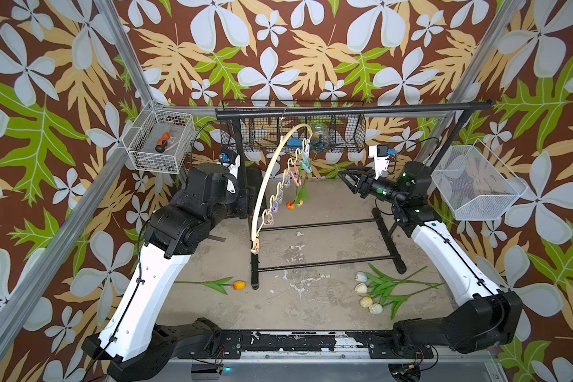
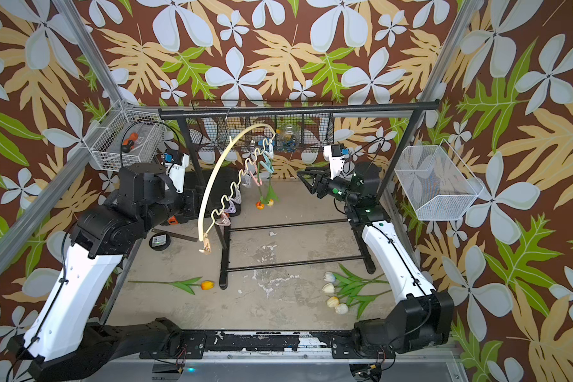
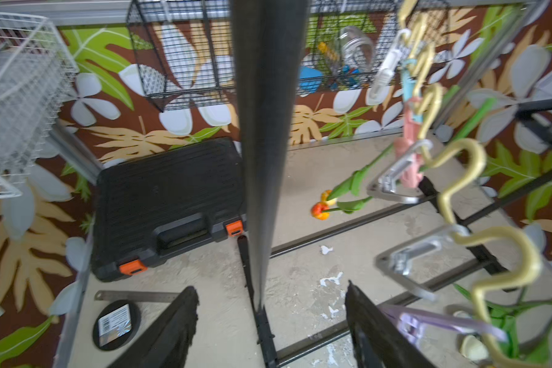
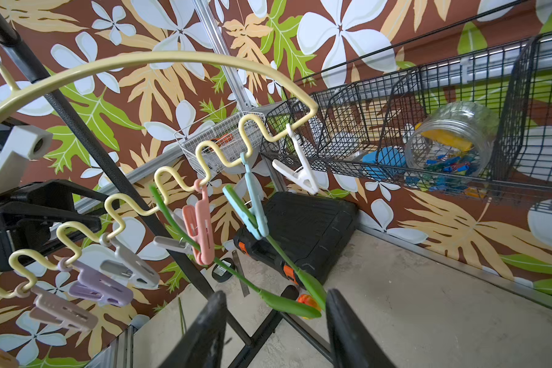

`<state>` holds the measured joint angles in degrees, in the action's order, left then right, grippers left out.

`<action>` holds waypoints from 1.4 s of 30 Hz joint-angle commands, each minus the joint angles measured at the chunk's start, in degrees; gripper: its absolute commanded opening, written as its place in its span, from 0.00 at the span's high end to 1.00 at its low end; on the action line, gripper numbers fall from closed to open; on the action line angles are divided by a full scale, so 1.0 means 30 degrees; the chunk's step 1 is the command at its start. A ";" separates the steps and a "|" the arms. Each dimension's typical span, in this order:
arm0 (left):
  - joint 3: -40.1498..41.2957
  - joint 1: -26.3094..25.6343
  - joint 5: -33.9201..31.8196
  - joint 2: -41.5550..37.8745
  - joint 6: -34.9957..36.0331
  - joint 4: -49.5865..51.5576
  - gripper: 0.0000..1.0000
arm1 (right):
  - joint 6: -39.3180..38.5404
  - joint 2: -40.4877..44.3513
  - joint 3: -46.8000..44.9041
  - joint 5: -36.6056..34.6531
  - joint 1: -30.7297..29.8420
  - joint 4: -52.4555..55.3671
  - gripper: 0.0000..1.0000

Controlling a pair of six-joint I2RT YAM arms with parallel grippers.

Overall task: Dry the flowers on a clothes hanger
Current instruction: Pick up the flower at the center of the board.

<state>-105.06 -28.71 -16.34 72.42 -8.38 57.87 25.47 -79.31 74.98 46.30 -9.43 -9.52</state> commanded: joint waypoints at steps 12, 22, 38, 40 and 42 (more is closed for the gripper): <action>0.5213 0.0019 -0.0976 -0.3131 -0.4747 0.1921 0.33 | 0.0413 0.1415 -0.0449 0.0081 0.0505 0.1049 0.48; 1.2383 0.0019 -0.5008 -0.6012 -1.2260 0.2825 0.31 | 0.0935 0.1791 -0.1518 0.0292 0.0889 0.0661 0.48; 1.9313 0.8104 -0.3290 -0.3134 -1.7317 -0.1854 0.18 | 0.1669 0.1732 -0.3242 0.1172 0.1498 -0.0050 0.49; 2.0187 0.8985 -0.2704 -0.2949 -1.7473 -0.2752 0.17 | 0.1729 0.1835 -0.3555 0.1235 0.1527 -0.0094 0.49; 2.0901 0.9899 -0.2353 -0.2329 -1.7868 -0.3225 0.16 | 0.1817 0.1881 -0.3856 0.1215 0.1532 -0.0153 0.49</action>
<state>-44.10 -1.32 -25.23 64.14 -59.86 52.51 30.02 -74.13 64.07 49.15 -4.89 -7.99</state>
